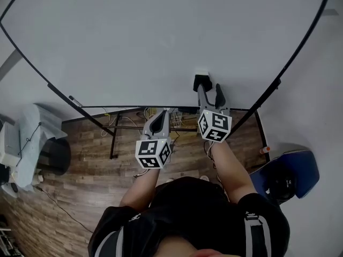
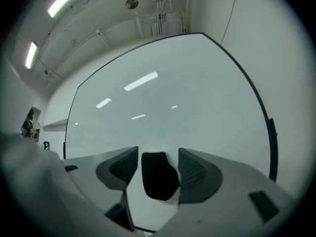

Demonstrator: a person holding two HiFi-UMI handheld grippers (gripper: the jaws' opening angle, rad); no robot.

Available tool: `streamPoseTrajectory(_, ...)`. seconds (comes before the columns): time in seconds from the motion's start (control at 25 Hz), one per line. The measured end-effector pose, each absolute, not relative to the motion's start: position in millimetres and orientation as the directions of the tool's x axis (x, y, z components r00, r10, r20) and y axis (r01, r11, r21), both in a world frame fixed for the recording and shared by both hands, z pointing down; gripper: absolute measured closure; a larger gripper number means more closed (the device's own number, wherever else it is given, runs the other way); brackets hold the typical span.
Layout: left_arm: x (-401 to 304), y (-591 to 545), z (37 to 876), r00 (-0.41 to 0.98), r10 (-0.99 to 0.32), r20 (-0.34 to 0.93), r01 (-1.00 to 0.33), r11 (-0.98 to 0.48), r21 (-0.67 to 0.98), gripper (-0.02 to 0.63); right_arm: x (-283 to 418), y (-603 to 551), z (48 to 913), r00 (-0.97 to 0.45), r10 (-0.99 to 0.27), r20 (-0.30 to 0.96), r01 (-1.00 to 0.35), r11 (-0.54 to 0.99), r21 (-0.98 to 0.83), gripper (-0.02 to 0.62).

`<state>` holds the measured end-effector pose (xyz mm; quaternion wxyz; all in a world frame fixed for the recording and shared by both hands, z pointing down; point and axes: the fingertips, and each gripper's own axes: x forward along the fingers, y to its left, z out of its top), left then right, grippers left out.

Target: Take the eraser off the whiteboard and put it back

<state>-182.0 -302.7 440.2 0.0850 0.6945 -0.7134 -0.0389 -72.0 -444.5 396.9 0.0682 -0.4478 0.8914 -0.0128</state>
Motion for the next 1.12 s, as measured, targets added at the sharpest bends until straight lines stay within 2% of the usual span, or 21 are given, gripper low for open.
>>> streamPoseTrajectory(0.04,-179.6,-304.9,437.5,-0.015,-0.998,0.062,-0.985,0.025,0.169,0.597,-62.5,-438.6,390.2,-0.587,-0.799,-0.132,-0.796,0.599,-0.088,0.357)
streamPoseTrajectory(0.16,-170.8,-312.6,429.4,0.005,-0.999,0.044,-0.988,0.002,0.156,0.597,-32.5,-424.5,375.6,-0.569,-0.804,-0.172,-0.803,0.588,-0.094,0.521)
streamPoseTrajectory(0.2,-167.5,-315.2,428.0,0.012,-0.999,0.041,-0.988,-0.005,0.154,0.597,-24.0,-419.9,372.8,-0.568,-0.803,-0.180,-0.803,0.588,-0.092,0.555)
streamPoseTrajectory(0.28,-160.4,-319.7,427.3,0.028,-0.999,0.040,-0.988,-0.021,0.155,0.597,-9.3,-410.2,370.2,-0.570,-0.800,-0.186,-0.803,0.591,-0.080,0.586)
streamPoseTrajectory(0.76,-110.9,-332.8,432.8,0.141,-0.988,0.062,-0.981,-0.131,0.142,0.597,30.2,-370.9,410.9,-0.625,-0.775,-0.097,-0.775,0.630,-0.043,0.589)
streamPoseTrajectory(1.12,-93.3,-332.1,434.6,0.195,-0.977,0.082,-0.975,-0.184,0.124,0.597,36.3,-369.2,402.8,-0.607,-0.784,-0.131,-0.785,0.617,-0.055,0.589)
